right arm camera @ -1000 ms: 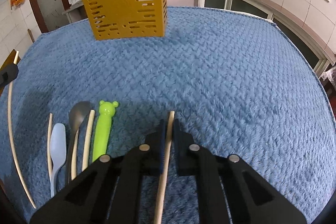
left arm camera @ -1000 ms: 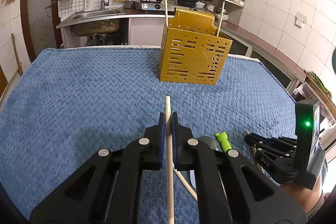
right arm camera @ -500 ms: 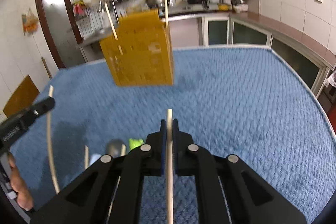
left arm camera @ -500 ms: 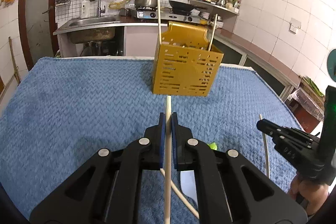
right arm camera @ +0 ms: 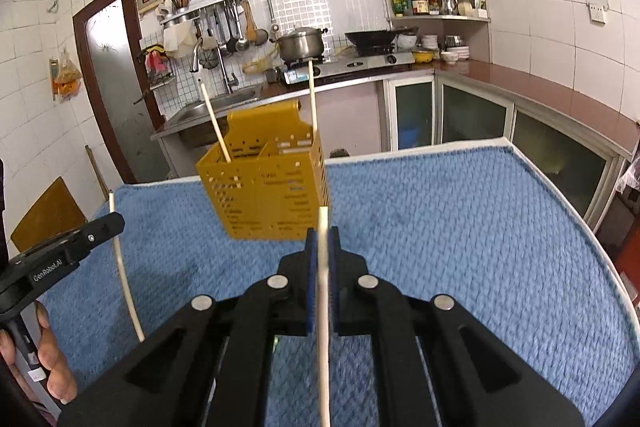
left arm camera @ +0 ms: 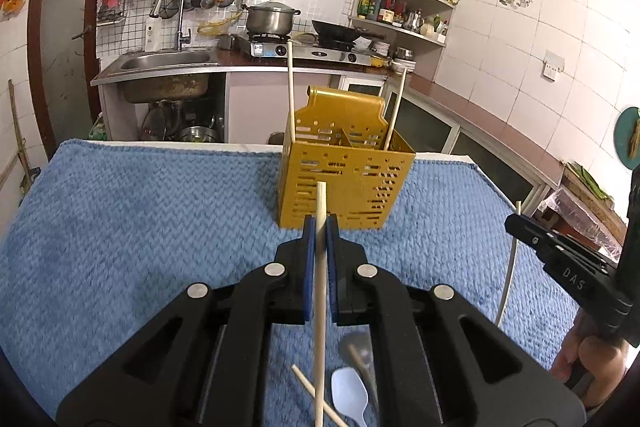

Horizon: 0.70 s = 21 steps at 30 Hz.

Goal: Organize utensils
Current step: 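Carry a wooden chopstick toward the yellow holder with the right gripper while the left carries another, then lower both held chopsticks into the yellow holder with both grippers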

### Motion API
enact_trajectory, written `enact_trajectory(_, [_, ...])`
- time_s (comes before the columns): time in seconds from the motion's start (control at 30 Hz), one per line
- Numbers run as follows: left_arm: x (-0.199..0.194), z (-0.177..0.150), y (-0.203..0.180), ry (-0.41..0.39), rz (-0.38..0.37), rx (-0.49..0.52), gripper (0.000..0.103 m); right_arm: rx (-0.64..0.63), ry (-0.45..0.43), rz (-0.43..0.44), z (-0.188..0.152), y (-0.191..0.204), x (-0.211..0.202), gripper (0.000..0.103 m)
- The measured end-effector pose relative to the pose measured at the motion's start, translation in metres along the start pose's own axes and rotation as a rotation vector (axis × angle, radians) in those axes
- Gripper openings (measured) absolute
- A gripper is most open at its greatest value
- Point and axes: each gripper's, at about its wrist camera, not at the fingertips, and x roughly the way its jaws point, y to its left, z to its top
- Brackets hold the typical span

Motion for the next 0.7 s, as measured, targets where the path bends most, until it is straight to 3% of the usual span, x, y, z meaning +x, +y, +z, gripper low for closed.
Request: enact_trajectory(0.7, [0.051,0.078,-0.002,-0.043,-0.036,0.031,0.004,-0.034,-0.100,-0.012,0.083,0.011,0.040,0.005])
